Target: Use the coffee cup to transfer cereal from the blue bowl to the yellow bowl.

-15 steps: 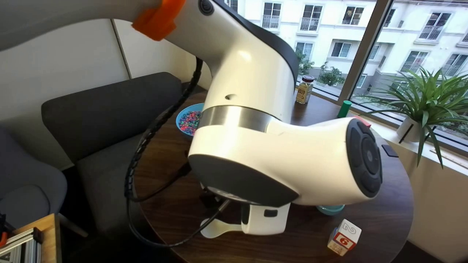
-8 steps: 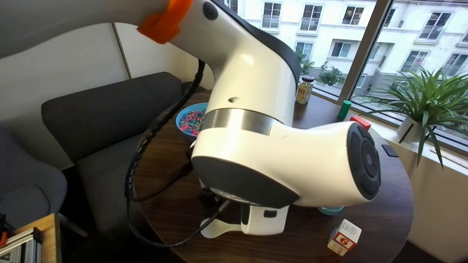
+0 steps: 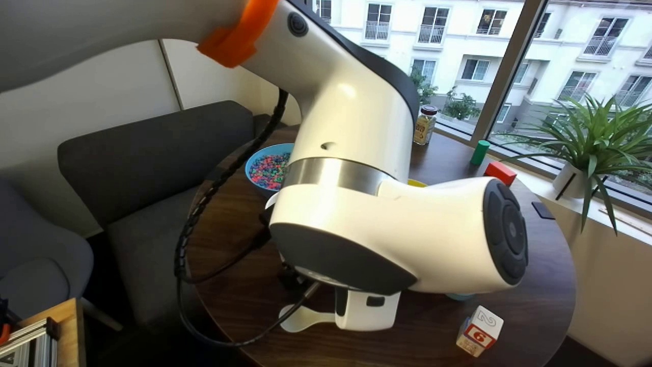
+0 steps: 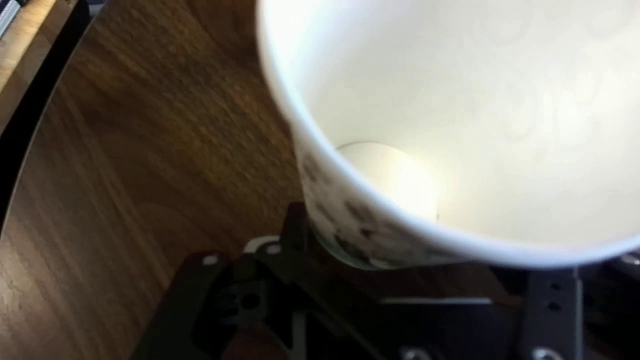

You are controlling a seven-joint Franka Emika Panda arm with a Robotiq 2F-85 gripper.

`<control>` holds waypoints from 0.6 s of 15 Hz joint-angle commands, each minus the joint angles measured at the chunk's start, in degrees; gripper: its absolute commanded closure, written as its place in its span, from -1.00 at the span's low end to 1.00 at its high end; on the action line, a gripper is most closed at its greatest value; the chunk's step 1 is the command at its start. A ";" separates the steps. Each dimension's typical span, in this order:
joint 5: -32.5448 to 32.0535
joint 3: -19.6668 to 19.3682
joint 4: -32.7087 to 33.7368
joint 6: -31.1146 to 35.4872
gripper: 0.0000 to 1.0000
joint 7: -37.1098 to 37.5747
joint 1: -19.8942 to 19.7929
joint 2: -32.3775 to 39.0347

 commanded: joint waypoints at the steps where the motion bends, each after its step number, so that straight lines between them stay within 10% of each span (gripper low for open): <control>1: 1.28 -0.28 1.06 -2.24 -0.06 -0.04 -0.07 0.87; 9: -3.98 -0.35 0.12 -1.43 0.28 2.63 1.59 -3.66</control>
